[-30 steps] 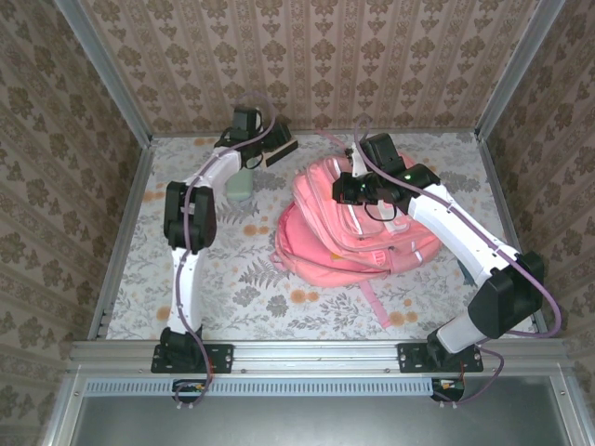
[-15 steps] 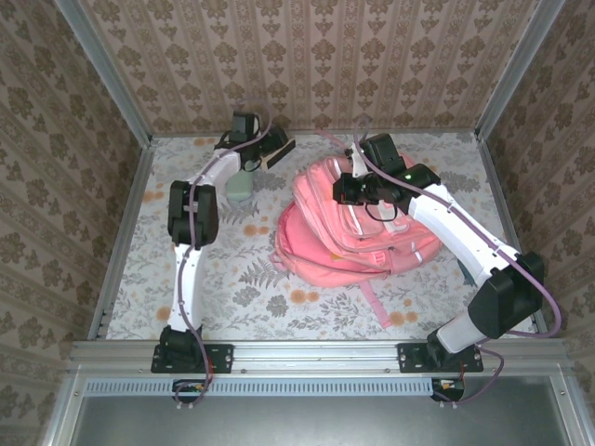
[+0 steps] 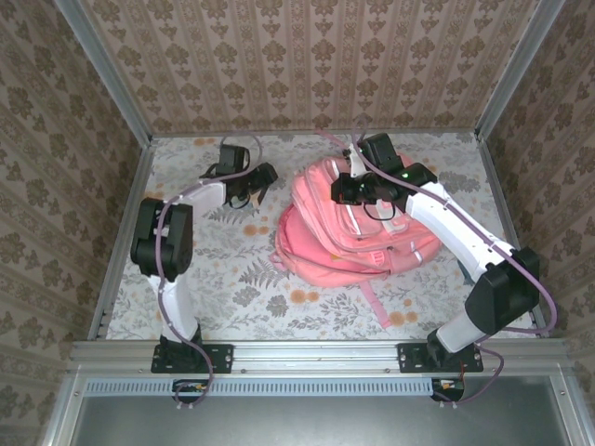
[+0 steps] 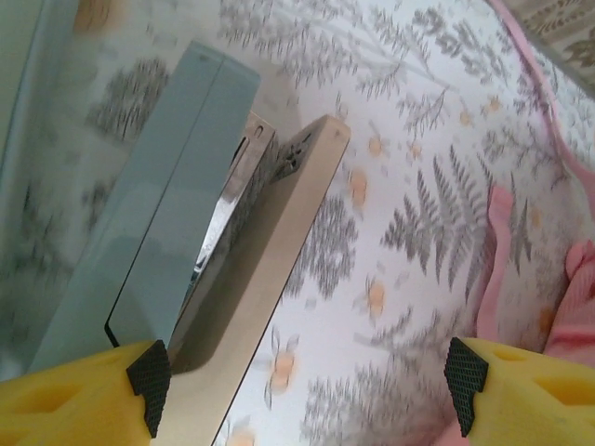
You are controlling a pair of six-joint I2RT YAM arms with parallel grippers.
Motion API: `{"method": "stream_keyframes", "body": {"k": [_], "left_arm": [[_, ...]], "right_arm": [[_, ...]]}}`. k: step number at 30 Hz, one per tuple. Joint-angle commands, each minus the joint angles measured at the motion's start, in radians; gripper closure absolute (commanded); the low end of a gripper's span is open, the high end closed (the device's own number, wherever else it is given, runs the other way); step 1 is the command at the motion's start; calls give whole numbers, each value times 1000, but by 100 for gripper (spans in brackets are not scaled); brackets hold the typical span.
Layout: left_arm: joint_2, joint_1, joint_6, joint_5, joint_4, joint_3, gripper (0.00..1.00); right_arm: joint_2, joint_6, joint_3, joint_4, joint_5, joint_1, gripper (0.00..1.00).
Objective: Pack books, pencil case, and school supplies into a backpack
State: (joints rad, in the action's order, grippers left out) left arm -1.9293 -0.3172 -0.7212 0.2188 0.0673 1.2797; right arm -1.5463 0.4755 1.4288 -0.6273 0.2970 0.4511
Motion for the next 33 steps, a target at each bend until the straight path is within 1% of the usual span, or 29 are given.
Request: {"method": "stream_keyframes", "body": {"k": [1, 5, 9, 11, 12, 13, 14, 16, 20, 23, 24, 26, 29, 33], "left_arm": [[80, -37, -47, -38, 63, -121, 19], [174, -89, -9, -98, 132, -174, 19], [205, -123, 104, -173, 246, -106, 20], [191, -133, 175, -208, 300, -55, 23], [177, -132, 214, -235, 331, -24, 25], [156, -173, 249, -268, 363, 9, 28], [141, -185, 279, -292, 388, 35, 30], [93, -209, 329, -351, 440, 90, 40], [5, -238, 383, -430, 508, 172, 54], [-41, -248, 403, -499, 543, 219, 59], [-46, -249, 405, -515, 547, 225, 63], [-39, -247, 411, -530, 534, 222, 64], [-22, -246, 417, -548, 512, 217, 61], [-52, -234, 443, -542, 512, 242, 60]], "right_arm": [[3, 13, 30, 46, 51, -4, 100], [8, 9, 26, 49, 48, -4, 100], [14, 9, 18, 54, 48, -4, 100], [18, 14, 12, 59, 50, -3, 100], [21, 18, 8, 64, 50, -3, 100], [25, 21, 4, 68, 50, -3, 100], [29, 23, 0, 69, 50, -3, 100], [36, 27, -8, 72, 47, -3, 100], [49, 29, -21, 71, 41, -3, 100], [57, 30, -27, 68, 40, -3, 100], [59, 28, -27, 66, 40, -3, 100], [61, 26, -29, 64, 40, -3, 100], [62, 25, -30, 63, 39, -3, 100], [57, 26, -29, 66, 47, -3, 100]]}}
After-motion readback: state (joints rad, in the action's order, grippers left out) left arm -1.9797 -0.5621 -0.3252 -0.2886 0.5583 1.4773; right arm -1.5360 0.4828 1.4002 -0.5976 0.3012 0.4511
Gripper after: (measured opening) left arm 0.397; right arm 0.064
